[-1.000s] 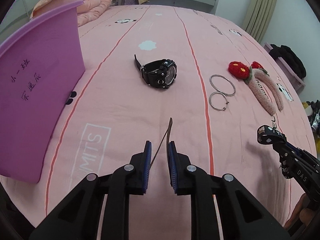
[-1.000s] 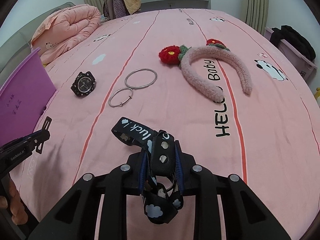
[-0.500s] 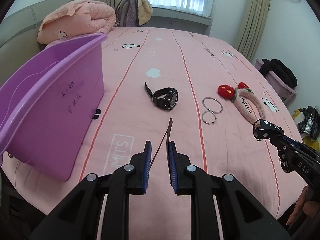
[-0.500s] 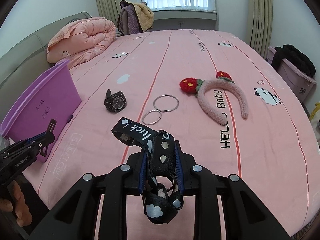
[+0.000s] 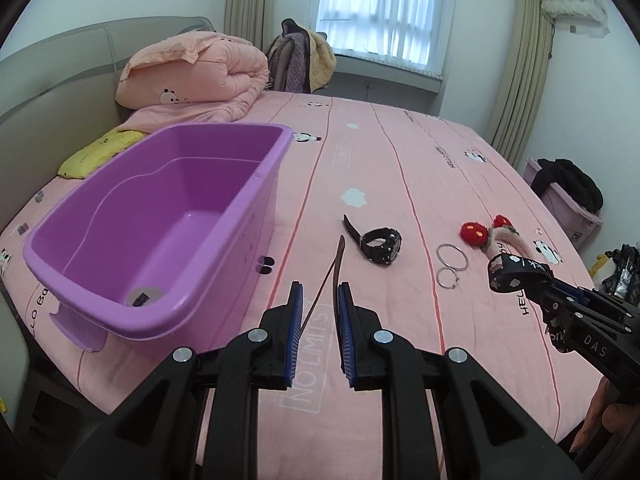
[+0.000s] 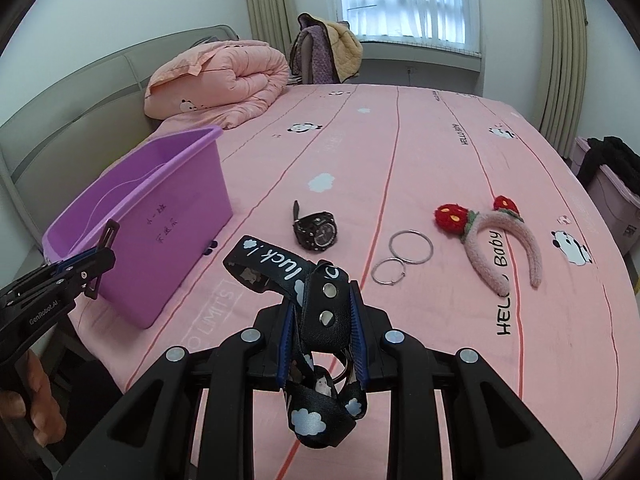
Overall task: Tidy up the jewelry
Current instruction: 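Carry the hairpin and lanyard over the purple tub with both tools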
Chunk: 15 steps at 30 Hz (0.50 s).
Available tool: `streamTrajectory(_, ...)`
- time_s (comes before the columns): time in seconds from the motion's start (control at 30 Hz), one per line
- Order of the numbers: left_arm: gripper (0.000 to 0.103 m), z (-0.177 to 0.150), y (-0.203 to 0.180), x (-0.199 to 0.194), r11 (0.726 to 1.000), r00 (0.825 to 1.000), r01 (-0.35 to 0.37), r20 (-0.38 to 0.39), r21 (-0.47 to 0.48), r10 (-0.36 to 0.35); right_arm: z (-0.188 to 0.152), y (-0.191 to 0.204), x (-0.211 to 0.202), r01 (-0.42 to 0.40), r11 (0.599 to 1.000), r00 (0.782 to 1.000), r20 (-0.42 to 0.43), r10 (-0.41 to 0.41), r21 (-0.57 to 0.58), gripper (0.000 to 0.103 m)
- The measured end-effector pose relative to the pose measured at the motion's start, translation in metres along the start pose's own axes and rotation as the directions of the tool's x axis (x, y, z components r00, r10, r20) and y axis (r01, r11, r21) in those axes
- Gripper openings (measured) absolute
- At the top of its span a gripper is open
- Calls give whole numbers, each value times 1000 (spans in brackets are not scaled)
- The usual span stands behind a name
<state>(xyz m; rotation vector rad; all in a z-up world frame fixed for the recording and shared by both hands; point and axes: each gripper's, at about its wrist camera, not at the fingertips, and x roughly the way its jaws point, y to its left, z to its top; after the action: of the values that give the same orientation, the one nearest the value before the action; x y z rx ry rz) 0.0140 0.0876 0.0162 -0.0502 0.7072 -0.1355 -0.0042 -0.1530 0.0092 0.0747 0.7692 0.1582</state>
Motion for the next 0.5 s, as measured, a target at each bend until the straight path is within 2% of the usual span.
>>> streamTrajectory(0.27, 18, 18, 48, -21, 996, 997, -56, 58, -67, 60, 29, 51, 4, -100, 993, 994, 34, 102, -57, 24)
streamTrajectory(0.5, 18, 30, 95, -25, 983, 987, -139, 63, -122, 148, 61, 99, 23, -195, 975, 978, 57, 202, -110, 24)
